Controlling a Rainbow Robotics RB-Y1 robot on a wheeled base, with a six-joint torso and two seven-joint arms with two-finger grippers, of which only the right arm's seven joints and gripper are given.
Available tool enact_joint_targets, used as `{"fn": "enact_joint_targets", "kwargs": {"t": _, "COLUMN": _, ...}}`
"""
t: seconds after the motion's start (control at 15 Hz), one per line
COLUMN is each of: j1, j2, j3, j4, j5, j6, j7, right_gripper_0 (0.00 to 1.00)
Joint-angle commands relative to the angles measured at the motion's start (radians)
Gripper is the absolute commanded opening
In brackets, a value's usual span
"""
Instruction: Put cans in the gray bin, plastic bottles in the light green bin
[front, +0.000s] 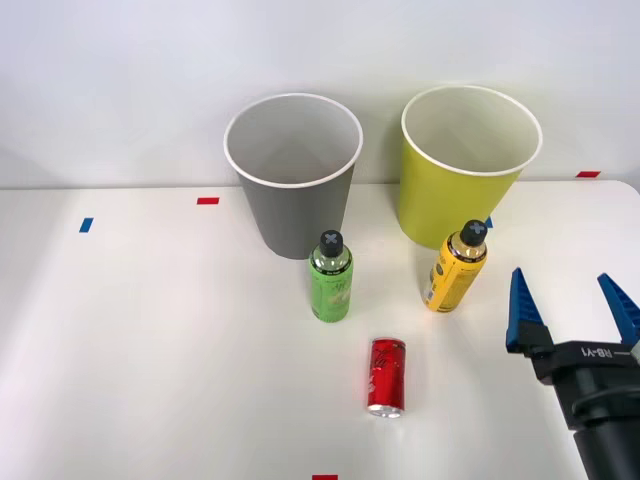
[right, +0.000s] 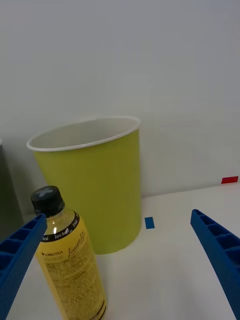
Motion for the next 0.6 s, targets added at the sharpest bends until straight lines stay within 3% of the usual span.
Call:
{"fn": "enact_joint_targets", "kwargs": {"t": 0.07, "j1": 0.097, "j2": 0.006, "j3": 0.025, "j4": -0.001, "j5": -0.115, "j6": -0.025, "j7": 0.240, "right_gripper_0": 1.00}}
{"fn": "enact_joint_targets", "kwargs": {"t": 0.27, "j1": 0.166, "j2": -0.026, "j3": 0.033, "j4": 0.019, "j5": -0.242, "j6": -0.063, "j7": 0.424, "right_gripper_0": 1.00}}
{"fn": "enact_joint_targets", "kwargs": {"t": 0.6, "j1": 0.197, "j2": -0.018, "j3": 0.016, "j4": 0.169, "j5": -0.242, "j6": -0.259, "j7": 0.467, "right_gripper_0": 1.00}}
